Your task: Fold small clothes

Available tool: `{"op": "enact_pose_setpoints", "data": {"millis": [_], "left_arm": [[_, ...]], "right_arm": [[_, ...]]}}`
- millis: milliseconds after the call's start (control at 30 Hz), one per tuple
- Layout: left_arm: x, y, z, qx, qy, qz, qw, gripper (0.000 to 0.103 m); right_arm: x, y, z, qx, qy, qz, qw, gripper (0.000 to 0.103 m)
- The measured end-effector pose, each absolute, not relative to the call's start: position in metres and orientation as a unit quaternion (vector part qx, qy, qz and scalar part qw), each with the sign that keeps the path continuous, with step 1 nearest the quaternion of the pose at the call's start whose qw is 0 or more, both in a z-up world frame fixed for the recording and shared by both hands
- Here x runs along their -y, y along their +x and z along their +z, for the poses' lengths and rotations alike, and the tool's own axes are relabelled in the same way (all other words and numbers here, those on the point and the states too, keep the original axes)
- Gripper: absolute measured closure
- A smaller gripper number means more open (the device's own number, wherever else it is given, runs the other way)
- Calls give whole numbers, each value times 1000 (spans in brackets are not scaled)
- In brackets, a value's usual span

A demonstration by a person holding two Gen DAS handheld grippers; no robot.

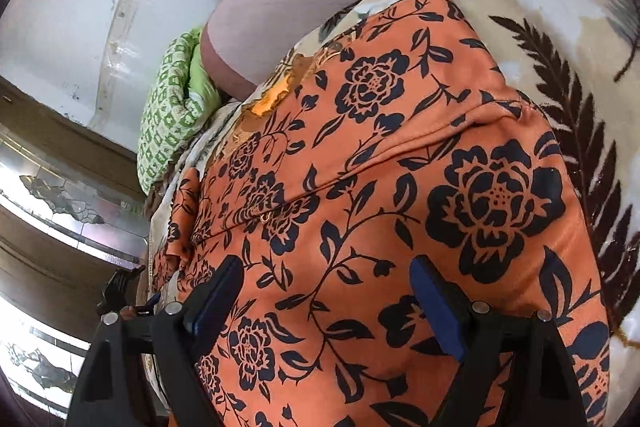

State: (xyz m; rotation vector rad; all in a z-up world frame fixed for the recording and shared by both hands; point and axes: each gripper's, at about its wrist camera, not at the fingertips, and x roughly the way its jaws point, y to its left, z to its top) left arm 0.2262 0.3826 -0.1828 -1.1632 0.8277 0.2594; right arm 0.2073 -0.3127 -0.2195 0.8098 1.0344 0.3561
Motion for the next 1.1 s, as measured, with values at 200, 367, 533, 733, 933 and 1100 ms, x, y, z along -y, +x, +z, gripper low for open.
{"op": "enact_pose_setpoints", "data": {"millis": [200,367,533,733,933,1100], "left_arm": [[-394,242,-184,-424,-481,188,744,100],[-377,253,-136,-409,-411,214,786,99],[-304,276,-17,-335,-295,157,881,99],[-121,292,106,-260,-161,1,952,99],[61,301,68,-307,-86,-123,940,99],[172,315,-72,-455,-25,-190,870,78]], "right_arm": [[309,211,-216,-479,372,165,778,16],[318,204,-207,-466,371,161,787,16],[329,189,-195,-435,368,167,805,16],[351,173,-199,-392,404,182,806,16],[383,165,-197,-352,460,180,795,16],[402,160,-193,-329,481,168,795,16]]}}
